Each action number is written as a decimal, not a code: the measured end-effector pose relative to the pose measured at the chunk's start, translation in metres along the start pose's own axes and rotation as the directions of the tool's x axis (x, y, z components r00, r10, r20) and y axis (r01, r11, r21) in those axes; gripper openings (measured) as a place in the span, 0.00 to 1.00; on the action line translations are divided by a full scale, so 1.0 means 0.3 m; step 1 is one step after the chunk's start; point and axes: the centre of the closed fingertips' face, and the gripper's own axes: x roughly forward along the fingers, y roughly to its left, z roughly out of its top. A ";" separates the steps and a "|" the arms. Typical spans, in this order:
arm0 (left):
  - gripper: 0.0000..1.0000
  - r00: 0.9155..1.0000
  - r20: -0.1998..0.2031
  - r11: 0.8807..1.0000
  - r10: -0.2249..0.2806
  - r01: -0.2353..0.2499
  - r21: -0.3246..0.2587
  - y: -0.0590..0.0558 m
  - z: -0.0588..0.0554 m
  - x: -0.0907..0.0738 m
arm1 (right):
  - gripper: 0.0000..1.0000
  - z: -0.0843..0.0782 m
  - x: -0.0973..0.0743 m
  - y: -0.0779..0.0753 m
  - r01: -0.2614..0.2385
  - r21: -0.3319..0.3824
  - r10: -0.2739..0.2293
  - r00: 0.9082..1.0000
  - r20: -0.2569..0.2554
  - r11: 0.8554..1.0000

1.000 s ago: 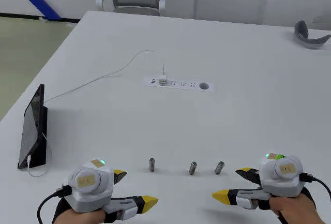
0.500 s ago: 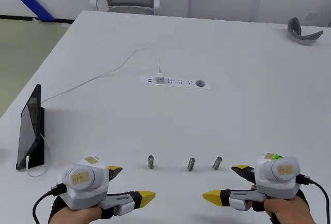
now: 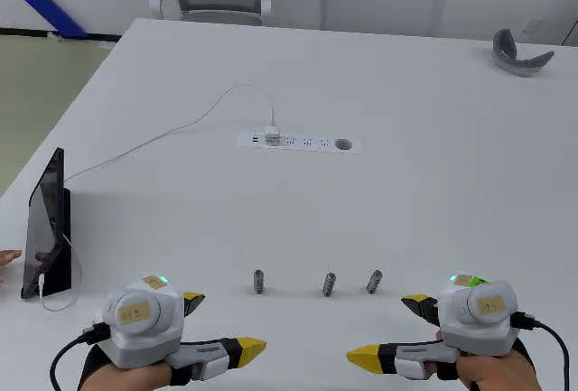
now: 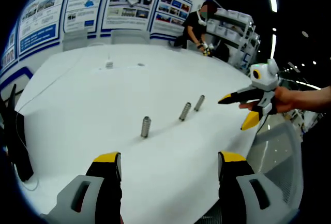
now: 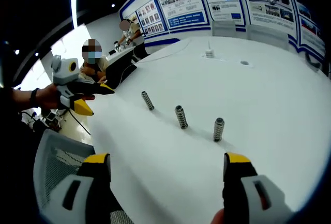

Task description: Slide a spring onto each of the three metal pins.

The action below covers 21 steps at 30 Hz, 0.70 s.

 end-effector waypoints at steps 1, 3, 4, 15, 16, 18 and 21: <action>0.78 1.000 -0.004 1.000 -0.004 0.004 0.003 -0.003 -0.001 0.002 | 0.92 -0.002 0.001 0.002 -0.003 0.000 0.003 1.000 -0.002 1.000; 0.79 1.000 -0.017 1.000 -0.004 0.004 0.015 -0.006 -0.008 0.006 | 0.94 -0.009 0.002 0.009 -0.010 -0.005 0.010 1.000 -0.010 1.000; 0.80 1.000 -0.024 1.000 -0.005 0.006 0.014 -0.008 -0.011 0.006 | 0.94 -0.011 0.002 0.012 -0.013 -0.007 0.013 1.000 -0.013 1.000; 0.81 1.000 -0.025 1.000 -0.007 0.007 0.015 -0.007 -0.012 0.007 | 0.95 -0.033 -0.002 0.040 -0.025 -0.029 0.024 0.999 -0.035 0.999; 0.81 1.000 -0.028 1.000 -0.007 0.008 0.014 -0.006 -0.016 0.007 | 0.95 -0.039 -0.001 0.047 -0.034 -0.025 0.033 0.999 -0.044 0.999; 0.80 1.000 -0.025 1.000 -0.005 0.005 0.016 -0.002 -0.017 0.007 | 0.95 -0.042 0.001 0.053 -0.034 -0.027 0.033 0.998 -0.045 0.999; 0.81 1.000 -0.024 1.000 -0.005 0.005 0.017 -0.003 -0.015 0.006 | 0.95 -0.038 0.002 0.057 -0.039 -0.028 0.038 0.999 -0.036 0.999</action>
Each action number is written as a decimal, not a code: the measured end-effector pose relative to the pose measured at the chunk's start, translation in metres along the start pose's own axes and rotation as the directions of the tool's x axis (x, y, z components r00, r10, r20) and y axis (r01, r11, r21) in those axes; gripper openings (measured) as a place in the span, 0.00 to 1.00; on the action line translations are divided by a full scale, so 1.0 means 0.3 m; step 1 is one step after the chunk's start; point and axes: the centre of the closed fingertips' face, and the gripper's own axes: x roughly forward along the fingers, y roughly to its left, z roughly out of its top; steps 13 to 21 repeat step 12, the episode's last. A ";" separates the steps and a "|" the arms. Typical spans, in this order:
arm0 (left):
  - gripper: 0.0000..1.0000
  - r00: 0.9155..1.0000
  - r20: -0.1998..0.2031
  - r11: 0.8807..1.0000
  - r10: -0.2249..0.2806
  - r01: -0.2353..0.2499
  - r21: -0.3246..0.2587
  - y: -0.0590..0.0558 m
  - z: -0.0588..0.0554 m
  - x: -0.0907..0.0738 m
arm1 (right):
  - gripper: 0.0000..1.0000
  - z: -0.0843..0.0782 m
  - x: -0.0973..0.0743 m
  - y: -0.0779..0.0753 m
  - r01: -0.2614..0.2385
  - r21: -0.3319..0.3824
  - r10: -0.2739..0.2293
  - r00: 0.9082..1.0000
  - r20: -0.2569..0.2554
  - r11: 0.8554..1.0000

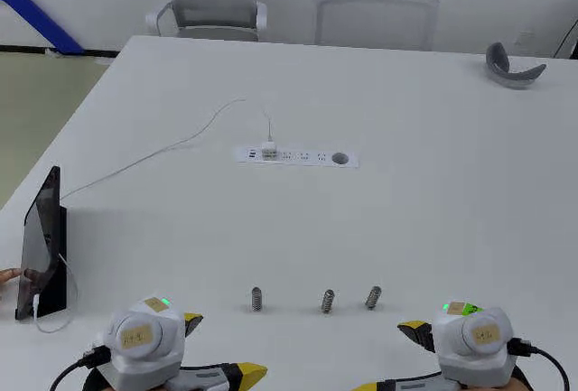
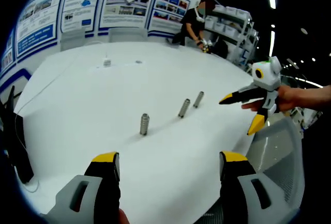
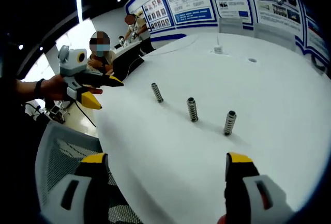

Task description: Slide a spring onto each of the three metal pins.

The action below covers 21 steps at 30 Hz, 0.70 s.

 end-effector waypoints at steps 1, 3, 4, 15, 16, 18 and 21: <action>0.81 1.000 -0.001 1.000 0.000 0.000 0.002 0.000 0.001 -0.001 | 0.95 0.002 0.000 0.002 -0.001 0.001 0.001 1.000 0.004 1.000; 0.81 1.000 0.000 1.000 0.001 -0.001 0.003 0.000 0.005 -0.001 | 0.95 0.008 -0.001 0.001 0.000 0.000 0.000 1.000 0.015 1.000; 0.80 1.000 0.002 1.000 0.002 -0.002 0.002 0.002 0.007 0.000 | 0.95 0.011 -0.003 0.001 0.003 0.000 -0.003 1.000 0.020 1.000; 0.80 1.000 0.010 1.000 0.006 -0.006 -0.001 0.002 0.022 0.002 | 0.98 0.026 -0.015 -0.004 0.021 0.013 -0.021 0.999 0.044 1.000; 0.80 1.000 0.010 1.000 0.006 -0.006 -0.001 0.002 0.022 0.002 | 0.98 0.026 -0.015 -0.004 0.021 0.013 -0.021 0.999 0.044 1.000; 0.80 1.000 0.010 1.000 0.006 -0.006 -0.001 0.002 0.022 0.002 | 0.98 0.026 -0.015 -0.004 0.021 0.013 -0.021 0.999 0.044 1.000; 0.80 1.000 0.010 1.000 0.006 -0.006 -0.001 0.002 0.022 0.002 | 0.98 0.026 -0.015 -0.004 0.021 0.013 -0.021 0.999 0.044 1.000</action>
